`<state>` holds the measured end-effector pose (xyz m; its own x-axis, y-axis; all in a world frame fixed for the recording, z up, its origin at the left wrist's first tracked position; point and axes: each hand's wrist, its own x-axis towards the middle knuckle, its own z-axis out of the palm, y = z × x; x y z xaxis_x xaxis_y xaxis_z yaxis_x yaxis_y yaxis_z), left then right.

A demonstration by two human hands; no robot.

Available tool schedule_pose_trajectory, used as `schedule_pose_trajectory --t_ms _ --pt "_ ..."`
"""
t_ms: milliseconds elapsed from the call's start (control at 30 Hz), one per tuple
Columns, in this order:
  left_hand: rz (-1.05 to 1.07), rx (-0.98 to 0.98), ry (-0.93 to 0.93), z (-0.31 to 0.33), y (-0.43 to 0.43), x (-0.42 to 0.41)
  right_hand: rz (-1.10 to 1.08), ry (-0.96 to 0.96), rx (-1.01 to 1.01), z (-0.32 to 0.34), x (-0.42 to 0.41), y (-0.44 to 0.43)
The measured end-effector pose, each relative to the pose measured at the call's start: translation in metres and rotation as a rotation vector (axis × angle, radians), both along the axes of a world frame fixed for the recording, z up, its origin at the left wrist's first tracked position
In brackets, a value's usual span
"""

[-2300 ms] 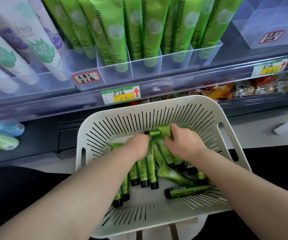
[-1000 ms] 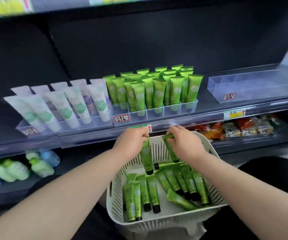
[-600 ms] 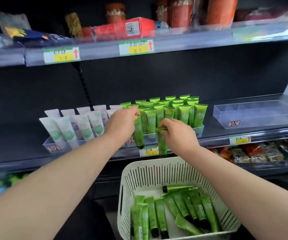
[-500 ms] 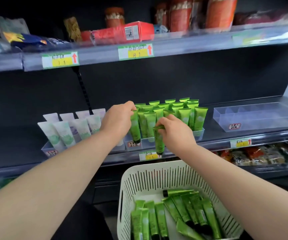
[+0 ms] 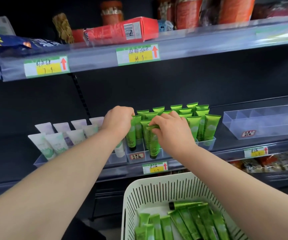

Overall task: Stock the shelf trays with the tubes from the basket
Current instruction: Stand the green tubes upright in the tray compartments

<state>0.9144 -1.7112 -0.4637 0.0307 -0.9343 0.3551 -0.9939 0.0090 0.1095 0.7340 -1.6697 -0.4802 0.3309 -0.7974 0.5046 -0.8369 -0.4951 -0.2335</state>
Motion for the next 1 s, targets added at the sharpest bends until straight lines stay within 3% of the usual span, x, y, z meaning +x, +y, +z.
schedule_pose_trajectory --t_ms 367,567,1000 --pt "-0.011 0.086 -0.086 -0.012 -0.010 0.000 0.029 -0.028 0.026 0.004 0.015 -0.010" --pt "-0.020 -0.011 0.043 -0.004 0.004 0.016 0.010 -0.031 -0.026 0.013 0.034 -0.013" --pt "-0.067 -0.059 0.081 -0.004 0.038 0.036 -0.082 0.176 0.046 -0.005 0.059 -0.038"
